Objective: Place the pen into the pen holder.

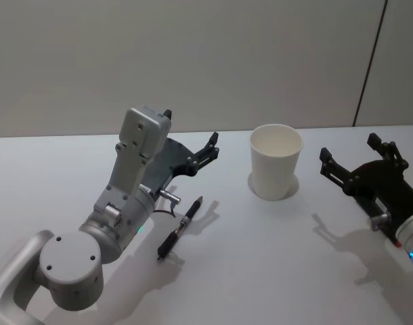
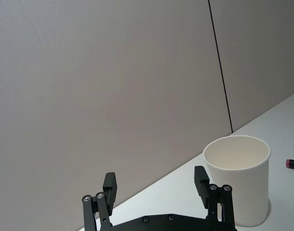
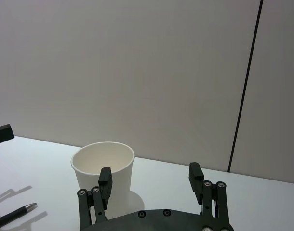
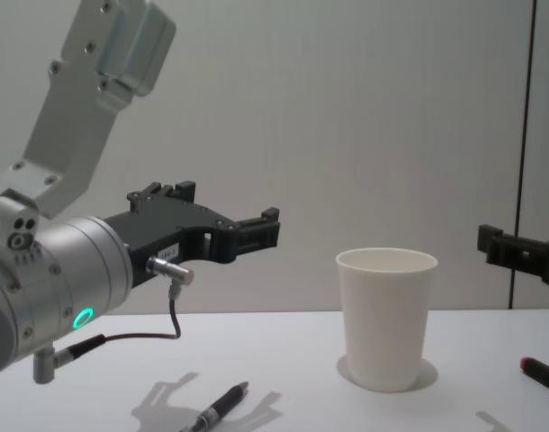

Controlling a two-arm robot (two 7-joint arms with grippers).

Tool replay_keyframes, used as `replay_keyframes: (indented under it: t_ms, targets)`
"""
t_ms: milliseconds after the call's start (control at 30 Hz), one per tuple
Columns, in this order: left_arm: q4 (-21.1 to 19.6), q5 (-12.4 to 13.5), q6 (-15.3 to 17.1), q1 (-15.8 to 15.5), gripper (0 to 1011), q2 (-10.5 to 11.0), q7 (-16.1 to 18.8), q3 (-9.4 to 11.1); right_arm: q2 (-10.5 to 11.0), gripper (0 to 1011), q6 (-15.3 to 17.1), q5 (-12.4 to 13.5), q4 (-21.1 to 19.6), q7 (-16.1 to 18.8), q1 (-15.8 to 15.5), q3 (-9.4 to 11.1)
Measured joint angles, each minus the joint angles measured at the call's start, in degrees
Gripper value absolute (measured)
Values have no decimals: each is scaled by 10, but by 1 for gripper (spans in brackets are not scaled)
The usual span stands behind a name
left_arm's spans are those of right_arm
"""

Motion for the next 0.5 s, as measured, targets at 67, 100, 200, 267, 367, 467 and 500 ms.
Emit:
replay_keyframes:
  t_ms: [67,100,200,267,367,467,500]
  targets:
    - [0,0,0,0,1001,0,0,0,0,1001,0,0,0,0,0,0]
    - [0,0,0,0,1001,0,0,0,0,1001,0,0,0,0,0,0]
    - [0,0,0,0,1001,0,0,0,0,1001,0,0,0,0,0,0]
    - [0,0,0,0,1001,0,0,0,0,1001,0,0,0,0,0,0]
    - [0,0,0,0,1001,0,0,0,0,1002,0,0,0,0,0,0]
    - [0,0,0,0,1001,0,0,0,0,1002,0,0,0,0,0,0]
    - [0,0,0,0,1001,0,0,0,0,1001,0,0,0,0,0,0]
